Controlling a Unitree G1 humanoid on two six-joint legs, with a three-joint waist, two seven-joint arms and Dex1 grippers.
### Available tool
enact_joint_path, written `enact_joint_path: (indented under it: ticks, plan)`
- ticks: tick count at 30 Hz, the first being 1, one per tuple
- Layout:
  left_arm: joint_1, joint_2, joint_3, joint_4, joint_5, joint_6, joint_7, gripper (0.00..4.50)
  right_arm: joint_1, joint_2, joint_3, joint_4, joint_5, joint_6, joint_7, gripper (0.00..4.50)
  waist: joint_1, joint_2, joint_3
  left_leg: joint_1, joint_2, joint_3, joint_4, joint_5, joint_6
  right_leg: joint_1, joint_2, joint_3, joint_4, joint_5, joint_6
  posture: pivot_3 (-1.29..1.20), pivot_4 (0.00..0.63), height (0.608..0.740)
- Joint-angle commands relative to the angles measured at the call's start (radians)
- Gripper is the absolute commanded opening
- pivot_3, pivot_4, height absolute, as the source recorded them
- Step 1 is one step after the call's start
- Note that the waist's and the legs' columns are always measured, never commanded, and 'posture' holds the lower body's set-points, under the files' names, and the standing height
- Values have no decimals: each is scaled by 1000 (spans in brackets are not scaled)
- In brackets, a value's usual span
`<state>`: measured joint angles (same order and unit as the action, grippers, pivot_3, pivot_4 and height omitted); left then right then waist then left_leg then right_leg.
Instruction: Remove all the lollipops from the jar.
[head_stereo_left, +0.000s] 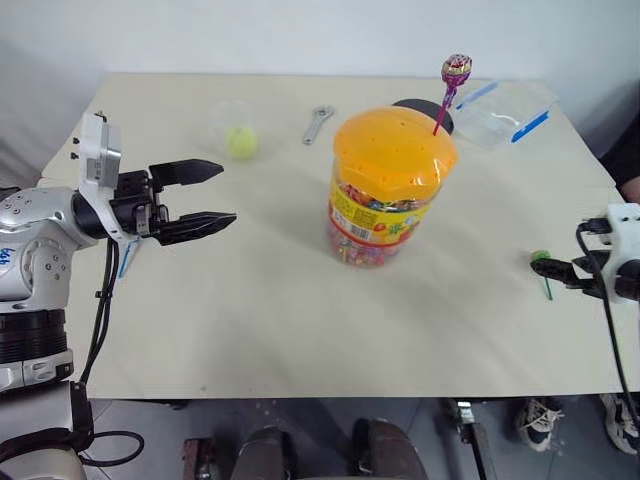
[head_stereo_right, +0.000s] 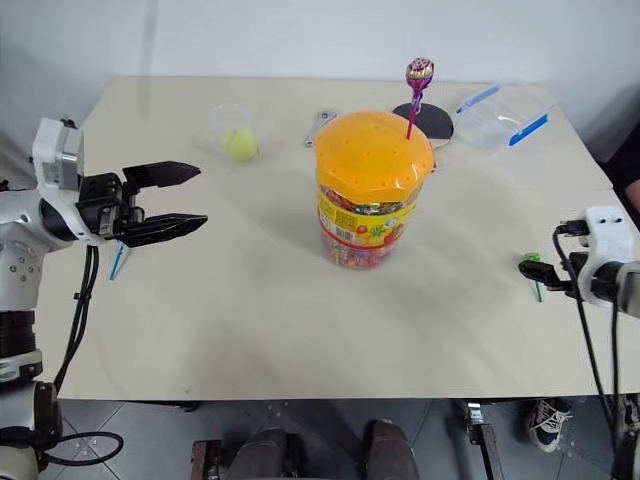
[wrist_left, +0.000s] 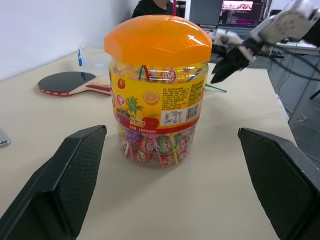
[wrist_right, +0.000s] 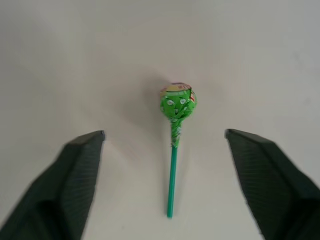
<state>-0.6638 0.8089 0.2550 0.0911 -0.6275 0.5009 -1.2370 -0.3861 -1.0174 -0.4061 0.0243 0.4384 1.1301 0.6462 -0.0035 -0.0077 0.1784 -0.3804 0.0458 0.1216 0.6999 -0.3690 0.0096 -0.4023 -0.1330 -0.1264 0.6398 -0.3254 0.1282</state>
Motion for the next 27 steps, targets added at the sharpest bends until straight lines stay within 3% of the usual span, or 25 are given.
enact_joint_path:
  ticks: [1, 5, 10, 17, 24, 27]
  plan:
    - [-33, -4, 3, 3, -14, -24, -11, 4500, -12, -44, -121, -132, 99, -61, 112, 4482, 2, 0, 0, 0, 0, 0, 0, 0, 0, 0, 0, 0, 0, 0, 0, 0, 150, 740]
    - [-55, -22, -10, 27, -10, -39, -22, 4500, -106, -16, -185, -254, 286, -53, 206, 4482, 2, 0, 0, 0, 0, 1, 1, 0, 0, 0, 0, 1, 0, 0, 0, 0, 150, 740]
    - [-68, -38, -20, 39, -9, -51, -25, 4500, -245, 47, -99, -292, 394, -75, 213, 4482, 3, -1, 0, 0, 0, 0, 1, 0, 0, 0, 1, 0, 0, 0, 0, 0, 150, 740]
    - [-72, -55, -24, 21, -13, -56, -13, 4500, -447, 169, 135, -177, 332, -223, 248, 4482, -1, -1, -1, 0, 0, 0, 1, 0, 0, 0, 1, 0, 1, 0, 0, 0, 150, 740]
    - [-52, -60, -12, -18, -24, -49, 11, 4500, -568, 233, 265, -7, 242, -325, 294, 4482, -2, -1, -1, 0, 0, -1, 1, 0, 0, -1, 0, -2, 2, 0, 0, 0, 150, 740]
    - [-33, -55, 1, -43, -33, -43, 23, 4500, -614, 276, 261, 29, 251, -344, 298, 3862, -9, -1, -1, 0, 0, -1, 0, 0, 0, -1, 0, -2, 2, 0, 0, 0, 150, 740]
